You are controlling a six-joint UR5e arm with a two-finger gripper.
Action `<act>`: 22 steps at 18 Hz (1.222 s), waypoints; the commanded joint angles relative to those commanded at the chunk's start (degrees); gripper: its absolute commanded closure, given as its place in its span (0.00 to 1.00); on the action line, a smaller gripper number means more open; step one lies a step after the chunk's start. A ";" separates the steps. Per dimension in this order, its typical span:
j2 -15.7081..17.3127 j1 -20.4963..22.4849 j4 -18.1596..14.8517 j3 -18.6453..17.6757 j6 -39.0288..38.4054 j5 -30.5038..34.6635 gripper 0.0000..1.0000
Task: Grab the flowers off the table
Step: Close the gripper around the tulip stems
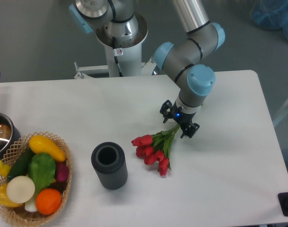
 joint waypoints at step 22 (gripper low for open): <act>-1.76 -1.85 -0.17 2.64 -3.96 0.26 0.58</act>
